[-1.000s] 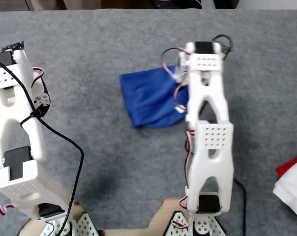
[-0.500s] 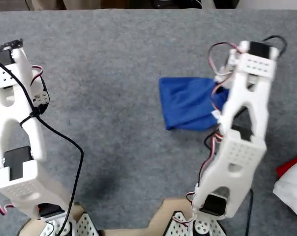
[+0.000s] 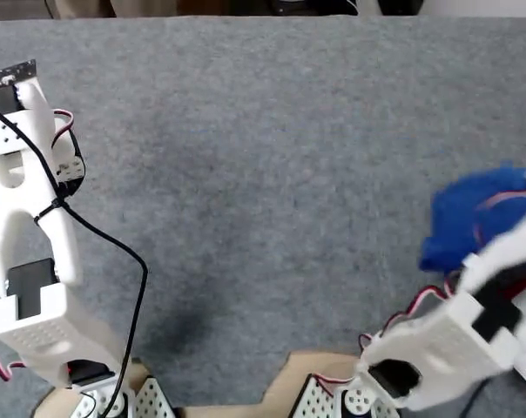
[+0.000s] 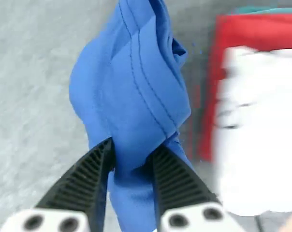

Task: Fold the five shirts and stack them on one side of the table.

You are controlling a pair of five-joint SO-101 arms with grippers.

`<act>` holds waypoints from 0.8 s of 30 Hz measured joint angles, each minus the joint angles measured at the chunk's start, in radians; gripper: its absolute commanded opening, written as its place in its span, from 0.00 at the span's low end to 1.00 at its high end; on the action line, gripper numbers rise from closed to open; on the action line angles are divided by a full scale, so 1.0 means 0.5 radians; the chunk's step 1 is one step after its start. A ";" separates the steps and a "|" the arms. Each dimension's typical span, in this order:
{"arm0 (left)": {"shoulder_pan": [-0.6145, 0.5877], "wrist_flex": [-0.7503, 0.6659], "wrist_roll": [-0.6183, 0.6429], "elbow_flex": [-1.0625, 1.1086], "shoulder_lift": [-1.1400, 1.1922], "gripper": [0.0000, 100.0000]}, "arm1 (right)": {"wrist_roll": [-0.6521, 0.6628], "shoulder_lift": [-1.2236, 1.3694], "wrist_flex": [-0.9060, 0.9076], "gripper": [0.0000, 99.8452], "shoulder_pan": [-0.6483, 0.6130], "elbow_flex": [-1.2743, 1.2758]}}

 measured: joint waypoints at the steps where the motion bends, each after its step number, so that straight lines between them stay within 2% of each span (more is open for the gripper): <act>1: 0.000 0.000 0.000 0.000 0.000 0.03 | 0.046 -0.003 0.000 0.00 0.092 0.000; 6: 0.000 0.000 0.000 0.000 0.000 0.03 | 0.301 -0.003 0.000 0.00 0.503 0.000; 11: 0.000 0.000 0.000 0.000 0.000 0.03 | 0.454 -0.003 -0.003 0.00 0.786 0.000; 17: 0.000 0.000 0.000 0.000 0.000 0.03 | 0.479 -0.003 -0.043 0.00 0.976 -0.021; 24: 0.000 0.000 0.000 0.000 0.000 0.03 | 0.479 -0.003 -0.046 0.00 1.056 -0.129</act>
